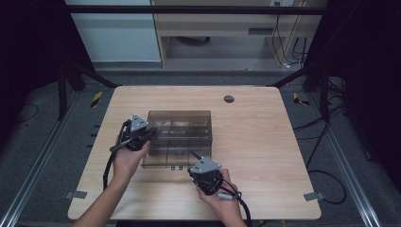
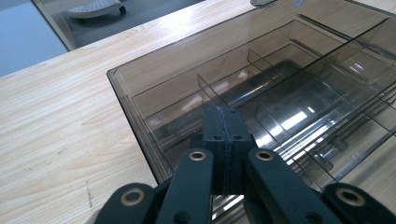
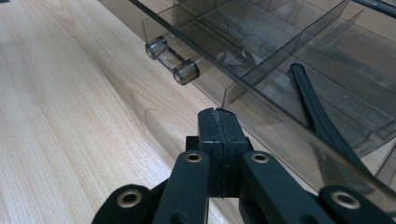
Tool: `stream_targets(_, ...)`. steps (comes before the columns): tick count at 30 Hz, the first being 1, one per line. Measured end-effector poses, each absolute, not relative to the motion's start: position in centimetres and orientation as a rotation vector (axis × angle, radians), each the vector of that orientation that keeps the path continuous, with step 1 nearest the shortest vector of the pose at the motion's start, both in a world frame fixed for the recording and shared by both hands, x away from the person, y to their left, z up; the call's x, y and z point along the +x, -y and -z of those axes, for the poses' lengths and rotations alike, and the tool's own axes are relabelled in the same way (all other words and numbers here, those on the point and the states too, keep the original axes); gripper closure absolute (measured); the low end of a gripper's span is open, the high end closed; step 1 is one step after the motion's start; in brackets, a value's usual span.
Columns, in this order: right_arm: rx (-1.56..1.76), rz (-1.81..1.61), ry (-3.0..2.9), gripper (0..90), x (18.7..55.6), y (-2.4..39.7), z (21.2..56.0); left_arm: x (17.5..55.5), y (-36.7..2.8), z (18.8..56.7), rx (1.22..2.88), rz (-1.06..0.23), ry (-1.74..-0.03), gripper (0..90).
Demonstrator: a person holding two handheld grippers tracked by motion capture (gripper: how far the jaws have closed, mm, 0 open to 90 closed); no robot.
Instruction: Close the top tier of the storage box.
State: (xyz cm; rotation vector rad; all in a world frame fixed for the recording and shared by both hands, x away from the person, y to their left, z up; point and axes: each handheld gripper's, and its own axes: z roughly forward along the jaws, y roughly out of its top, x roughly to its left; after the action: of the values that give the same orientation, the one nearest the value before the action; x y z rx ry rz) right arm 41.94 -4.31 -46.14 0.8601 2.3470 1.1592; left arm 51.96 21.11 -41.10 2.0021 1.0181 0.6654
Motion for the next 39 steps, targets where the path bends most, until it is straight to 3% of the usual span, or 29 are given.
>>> stream_targets(39,0.817,-1.169,-2.356,90.0,42.6,3.0,45.5,52.0,-21.1,41.1,2.01,-0.664,-1.013,89.7)
